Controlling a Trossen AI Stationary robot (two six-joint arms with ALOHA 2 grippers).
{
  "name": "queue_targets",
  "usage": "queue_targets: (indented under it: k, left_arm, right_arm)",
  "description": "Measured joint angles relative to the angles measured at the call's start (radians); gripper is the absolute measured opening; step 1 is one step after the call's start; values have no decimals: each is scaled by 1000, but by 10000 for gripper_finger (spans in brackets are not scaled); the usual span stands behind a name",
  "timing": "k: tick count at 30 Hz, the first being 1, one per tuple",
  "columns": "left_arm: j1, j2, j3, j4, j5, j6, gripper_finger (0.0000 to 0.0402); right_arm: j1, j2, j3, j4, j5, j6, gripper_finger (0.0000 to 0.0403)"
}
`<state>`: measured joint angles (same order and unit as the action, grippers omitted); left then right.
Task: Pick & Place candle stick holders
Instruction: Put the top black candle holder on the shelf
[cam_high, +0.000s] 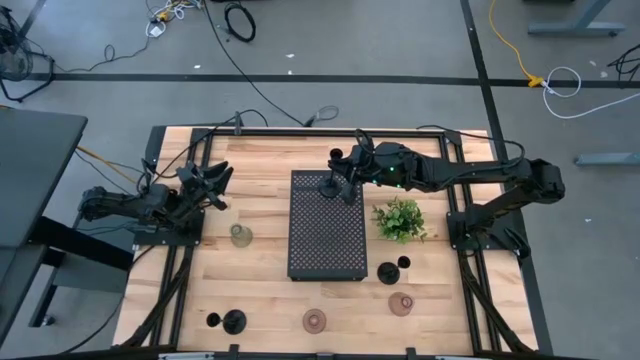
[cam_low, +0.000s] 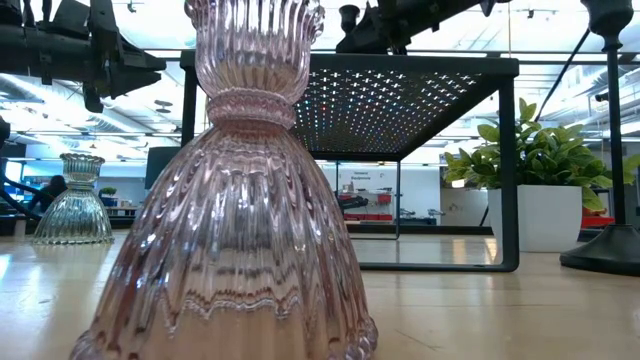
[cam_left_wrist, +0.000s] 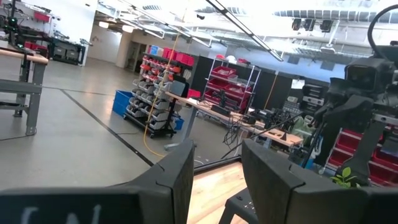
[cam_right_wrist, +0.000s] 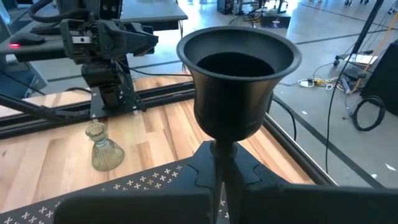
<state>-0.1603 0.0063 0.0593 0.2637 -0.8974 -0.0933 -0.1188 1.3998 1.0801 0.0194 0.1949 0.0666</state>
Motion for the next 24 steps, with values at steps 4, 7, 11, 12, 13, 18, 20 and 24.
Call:
queue_targets:
  k: [4,7,11,12,13,18,20,24]
  left_arm:
    - [0,0,0,0,0,0,138]
    - [0,0,0,0,0,0,138]
    - [0,0,0,0,0,0,138]
    - [0,0,0,0,0,0,138]
    - [0,0,0,0,0,0,138]
    - [0,0,0,0,0,0,138]
    - [0,0,0,0,0,0,138]
    - [0,0,0,0,0,0,138]
  right_arm:
    - [0,0,0,0,-3,0,2]
    - [0,1,0,-1,-3,-4,2]
    - [0,1,0,-5,-1,-5,6]
    - [0,1,0,-5,-1,-6,9]
    - [0,1,0,-5,-1,-6,12]
    - [0,1,0,-4,-1,1,24]
    - [0,1,0,2,-1,2,28]
    - [0,1,0,27,-3,3,31]
